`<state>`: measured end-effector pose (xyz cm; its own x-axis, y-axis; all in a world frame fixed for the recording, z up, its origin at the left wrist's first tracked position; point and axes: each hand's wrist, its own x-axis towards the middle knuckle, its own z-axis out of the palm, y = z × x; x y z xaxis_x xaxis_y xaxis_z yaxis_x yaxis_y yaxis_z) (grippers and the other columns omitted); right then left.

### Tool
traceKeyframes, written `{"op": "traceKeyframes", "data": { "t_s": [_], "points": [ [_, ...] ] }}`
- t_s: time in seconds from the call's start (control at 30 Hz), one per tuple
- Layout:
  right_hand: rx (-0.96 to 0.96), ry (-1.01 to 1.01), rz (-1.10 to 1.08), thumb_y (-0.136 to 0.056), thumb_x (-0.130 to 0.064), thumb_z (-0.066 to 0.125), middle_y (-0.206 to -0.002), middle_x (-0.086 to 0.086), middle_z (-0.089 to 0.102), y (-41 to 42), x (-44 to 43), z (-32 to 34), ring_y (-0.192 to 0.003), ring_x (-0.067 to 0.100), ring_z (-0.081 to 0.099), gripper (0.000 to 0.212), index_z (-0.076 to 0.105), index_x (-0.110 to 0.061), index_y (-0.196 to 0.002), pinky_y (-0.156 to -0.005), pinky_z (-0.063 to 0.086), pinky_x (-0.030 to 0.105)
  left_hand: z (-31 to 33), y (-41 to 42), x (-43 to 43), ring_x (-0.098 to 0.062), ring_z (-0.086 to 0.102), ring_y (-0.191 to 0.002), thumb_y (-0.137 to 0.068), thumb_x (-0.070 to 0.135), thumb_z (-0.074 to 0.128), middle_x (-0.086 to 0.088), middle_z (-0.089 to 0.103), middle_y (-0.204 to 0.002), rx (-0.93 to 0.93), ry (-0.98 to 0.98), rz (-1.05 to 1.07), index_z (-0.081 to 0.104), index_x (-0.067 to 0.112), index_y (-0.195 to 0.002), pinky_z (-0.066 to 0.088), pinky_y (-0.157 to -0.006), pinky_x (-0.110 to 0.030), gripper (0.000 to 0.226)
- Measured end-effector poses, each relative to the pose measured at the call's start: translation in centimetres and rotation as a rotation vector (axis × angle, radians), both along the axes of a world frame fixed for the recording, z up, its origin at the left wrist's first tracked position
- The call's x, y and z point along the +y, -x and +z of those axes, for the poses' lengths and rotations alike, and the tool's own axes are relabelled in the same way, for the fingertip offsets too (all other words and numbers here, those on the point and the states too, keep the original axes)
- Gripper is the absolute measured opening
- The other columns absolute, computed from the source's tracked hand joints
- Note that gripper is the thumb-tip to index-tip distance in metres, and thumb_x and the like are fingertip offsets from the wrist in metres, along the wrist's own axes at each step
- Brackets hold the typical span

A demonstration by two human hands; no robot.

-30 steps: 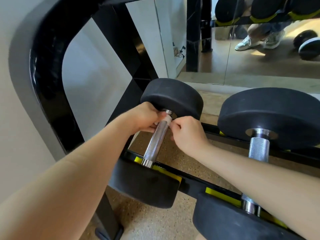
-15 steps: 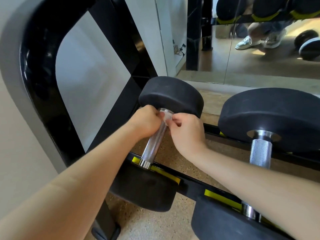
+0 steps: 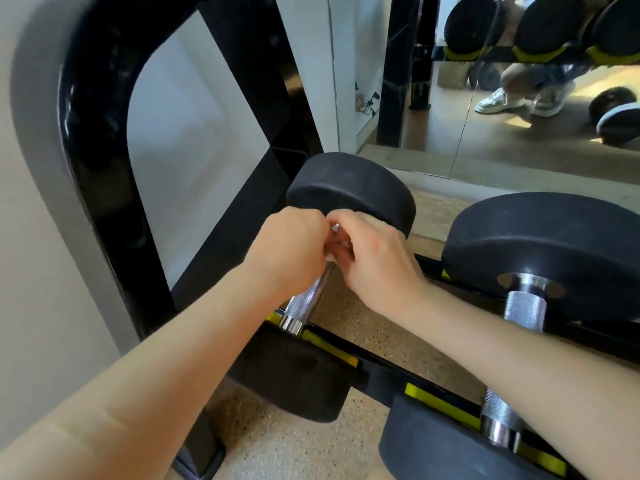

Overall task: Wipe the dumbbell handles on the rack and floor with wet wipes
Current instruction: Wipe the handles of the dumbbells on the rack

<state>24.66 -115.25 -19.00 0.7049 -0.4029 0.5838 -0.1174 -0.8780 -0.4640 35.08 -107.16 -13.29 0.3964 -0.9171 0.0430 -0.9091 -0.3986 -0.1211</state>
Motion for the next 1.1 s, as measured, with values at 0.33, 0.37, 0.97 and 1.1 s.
{"op": "traceKeyframes", "data": {
  "t_s": [0.33, 0.37, 0.97, 1.1],
  "points": [
    [0.220, 0.065, 0.399, -0.089, -0.009, 0.060, -0.100, 0.005, 0.059, -0.1, 1.9, -0.6, -0.083, 0.025, 0.060, 0.013, 0.072, -0.006, -0.093, -0.069, 0.053, 0.045, 0.3, 1.9, 11.3, -0.004, 0.056, -0.108, -0.089, 0.058, 0.043, 0.021, 0.061, -0.120, 0.413, 0.254, 0.240, 0.064, 0.039, -0.119, 0.046, -0.089, -0.024, 0.042],
    [0.269, 0.106, 0.492, -0.085, -0.004, 0.060, -0.099, 0.006, 0.062, -0.1, 2.4, -0.4, -0.084, 0.026, 0.061, 0.014, 0.071, -0.007, -0.093, -0.069, 0.053, 0.046, 0.1, 2.3, 11.8, -0.004, 0.052, -0.116, -0.083, 0.070, 0.037, 0.020, 0.055, -0.129, 0.472, 0.247, 0.284, 0.058, 0.039, -0.127, 0.042, -0.091, -0.022, 0.058],
    [0.312, 0.247, 0.446, -0.079, 0.000, 0.069, -0.071, 0.001, 0.055, -1.1, 2.5, 1.0, -0.065, 0.020, 0.054, 0.014, 0.073, -0.014, -0.081, -0.055, 0.042, 0.031, -2.6, 3.6, 12.8, -0.011, 0.035, -0.133, -0.065, 0.086, 0.037, 0.011, 0.036, -0.146, 0.513, 0.381, 0.338, 0.023, 0.031, -0.149, 0.032, -0.095, -0.021, 0.101],
    [0.218, 0.316, 0.423, -0.078, 0.005, 0.067, -0.071, 0.006, 0.058, -1.2, 1.2, 0.9, -0.065, 0.025, 0.057, 0.019, 0.073, -0.009, -0.089, -0.056, 0.050, 0.034, -2.8, 3.6, 12.9, -0.010, 0.034, -0.134, -0.059, 0.095, 0.035, 0.013, 0.034, -0.148, 0.509, 0.389, 0.335, 0.022, 0.033, -0.149, 0.032, -0.095, -0.021, 0.110]
  ]
}}
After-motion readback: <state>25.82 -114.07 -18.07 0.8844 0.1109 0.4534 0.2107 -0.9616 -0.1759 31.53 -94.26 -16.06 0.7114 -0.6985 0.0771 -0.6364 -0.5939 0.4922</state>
